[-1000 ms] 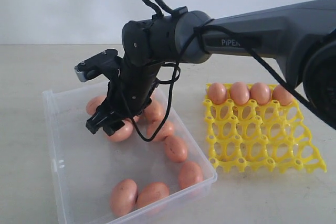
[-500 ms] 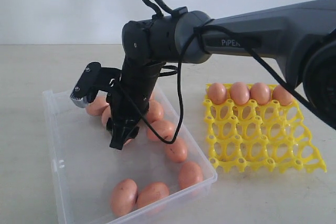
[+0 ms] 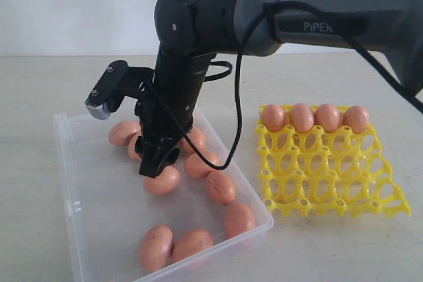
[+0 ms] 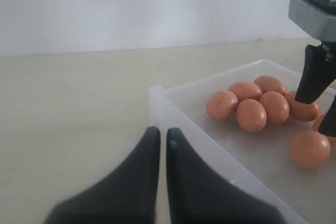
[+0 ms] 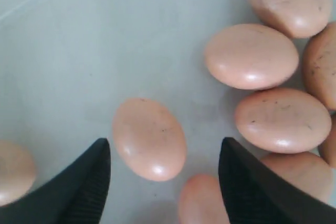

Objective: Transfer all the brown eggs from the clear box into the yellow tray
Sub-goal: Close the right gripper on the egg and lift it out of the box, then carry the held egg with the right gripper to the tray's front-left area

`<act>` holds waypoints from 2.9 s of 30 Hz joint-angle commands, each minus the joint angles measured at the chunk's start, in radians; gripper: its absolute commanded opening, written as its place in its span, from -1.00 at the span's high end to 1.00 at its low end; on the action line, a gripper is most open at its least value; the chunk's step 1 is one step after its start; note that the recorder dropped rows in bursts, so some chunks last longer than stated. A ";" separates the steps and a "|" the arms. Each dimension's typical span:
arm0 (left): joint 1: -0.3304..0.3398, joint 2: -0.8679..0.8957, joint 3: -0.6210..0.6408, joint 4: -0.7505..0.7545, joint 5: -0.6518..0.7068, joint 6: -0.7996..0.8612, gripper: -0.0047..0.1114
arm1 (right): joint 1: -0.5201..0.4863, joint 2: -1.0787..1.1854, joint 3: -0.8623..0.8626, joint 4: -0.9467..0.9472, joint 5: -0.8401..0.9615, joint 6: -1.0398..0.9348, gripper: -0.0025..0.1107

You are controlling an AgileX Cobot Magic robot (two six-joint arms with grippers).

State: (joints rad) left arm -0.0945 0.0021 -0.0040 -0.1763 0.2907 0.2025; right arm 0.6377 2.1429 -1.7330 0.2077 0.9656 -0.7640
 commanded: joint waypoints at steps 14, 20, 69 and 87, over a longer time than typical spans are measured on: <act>-0.005 -0.002 0.004 0.002 -0.007 0.001 0.85 | 0.002 0.009 -0.005 0.080 0.069 -0.186 0.04; -0.005 -0.002 0.004 0.002 -0.007 0.001 0.85 | 0.002 0.078 -0.005 0.086 0.107 -0.100 0.04; -0.005 -0.002 0.004 0.002 -0.007 0.001 0.85 | -0.586 -0.587 0.662 1.241 -1.628 -0.863 0.96; -0.005 -0.002 0.004 0.002 -0.007 0.001 0.85 | -0.828 -0.598 0.619 1.511 -1.317 -1.232 0.96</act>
State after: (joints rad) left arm -0.0945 0.0021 -0.0040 -0.1763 0.2907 0.2025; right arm -0.1830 1.5528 -1.1029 1.7479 -0.4550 -1.9900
